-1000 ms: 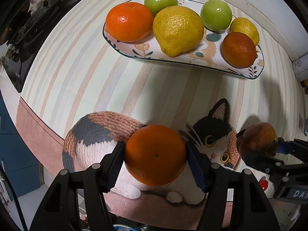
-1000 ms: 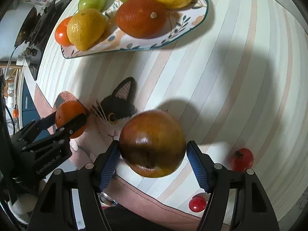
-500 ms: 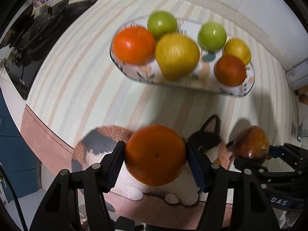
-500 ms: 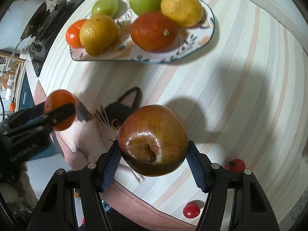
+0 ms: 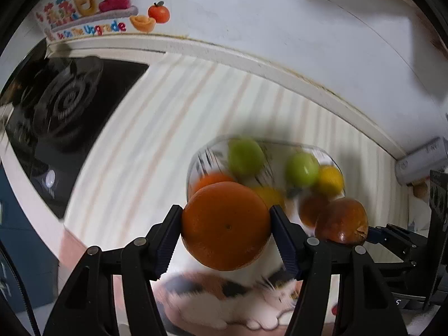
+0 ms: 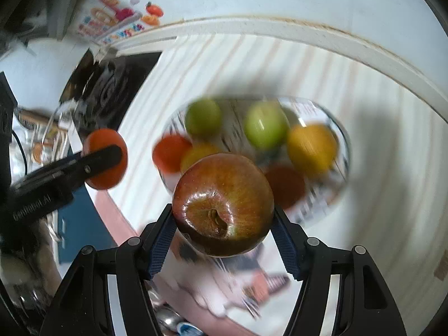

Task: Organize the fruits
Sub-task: 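Carry the pear and tangerine onto the plate and open both tools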

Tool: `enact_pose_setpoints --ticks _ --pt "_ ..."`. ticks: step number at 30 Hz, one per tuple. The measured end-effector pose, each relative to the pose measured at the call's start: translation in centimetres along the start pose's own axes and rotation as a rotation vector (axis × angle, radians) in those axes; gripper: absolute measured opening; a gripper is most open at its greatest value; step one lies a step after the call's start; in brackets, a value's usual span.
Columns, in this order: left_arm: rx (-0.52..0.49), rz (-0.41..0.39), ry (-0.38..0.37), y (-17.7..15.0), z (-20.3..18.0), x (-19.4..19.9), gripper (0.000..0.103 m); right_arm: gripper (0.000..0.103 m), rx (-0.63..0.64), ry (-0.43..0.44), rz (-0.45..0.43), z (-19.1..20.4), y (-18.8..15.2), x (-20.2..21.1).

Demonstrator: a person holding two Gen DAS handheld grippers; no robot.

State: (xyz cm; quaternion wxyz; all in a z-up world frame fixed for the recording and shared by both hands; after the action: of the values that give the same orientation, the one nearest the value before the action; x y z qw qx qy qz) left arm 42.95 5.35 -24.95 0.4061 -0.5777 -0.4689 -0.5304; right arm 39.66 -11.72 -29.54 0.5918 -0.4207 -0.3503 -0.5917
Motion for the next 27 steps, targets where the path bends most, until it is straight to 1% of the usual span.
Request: enact_pose_setpoints --ticks 3,7,10,11,16,19,20,22,24,27 --pt "-0.010 0.027 0.021 3.4 1.0 -1.1 0.061 0.069 -0.032 0.022 0.013 0.7 3.7 -0.9" --pt "-0.017 0.096 0.024 6.7 2.1 -3.9 0.061 0.069 -0.054 -0.002 0.051 1.7 7.2 -3.5" --pt "-0.009 0.144 0.004 7.9 2.4 -5.4 0.061 0.069 -0.049 -0.045 0.071 2.5 9.0 -5.6" --pt "-0.004 0.161 -0.008 8.2 2.6 -6.0 0.061 0.069 -0.036 -0.038 0.073 3.2 9.6 -6.2" --pt "0.021 0.221 -0.060 9.0 3.2 -8.3 0.061 0.069 0.009 -0.116 0.081 4.7 10.3 -6.4" --pt "0.040 0.236 -0.092 9.0 3.8 -8.9 0.061 0.069 -0.021 -0.052 0.056 3.9 10.4 -5.0" --pt "0.049 0.235 -0.099 8.9 4.0 -8.9 0.061 0.069 -0.027 -0.045 0.045 3.6 10.7 -4.5" --pt "0.059 0.236 -0.110 8.9 4.2 -9.0 0.061 0.069 -0.036 -0.060 0.027 2.8 11.9 -3.6" --pt "0.064 0.241 -0.124 8.7 4.2 -9.1 0.061 0.069 -0.041 -0.076 0.040 2.0 13.0 -3.5" --pt "0.066 0.251 -0.145 8.4 3.9 -9.4 0.061 0.069 -0.048 -0.085 0.075 1.5 14.8 -4.4"
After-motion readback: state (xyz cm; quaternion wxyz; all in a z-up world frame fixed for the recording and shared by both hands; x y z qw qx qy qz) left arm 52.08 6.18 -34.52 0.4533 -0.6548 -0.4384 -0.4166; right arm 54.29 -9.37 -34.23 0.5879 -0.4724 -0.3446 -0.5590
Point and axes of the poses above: each gripper's, at about its wrist camera, not at the fingertips, and x roughly against the way its jaws point, z to its left, y to its top, the point moved 5 cm from there along -x, roughly the way its jaws point, and after that the axes turned 13 degrees about z, right-handed, at the moved point
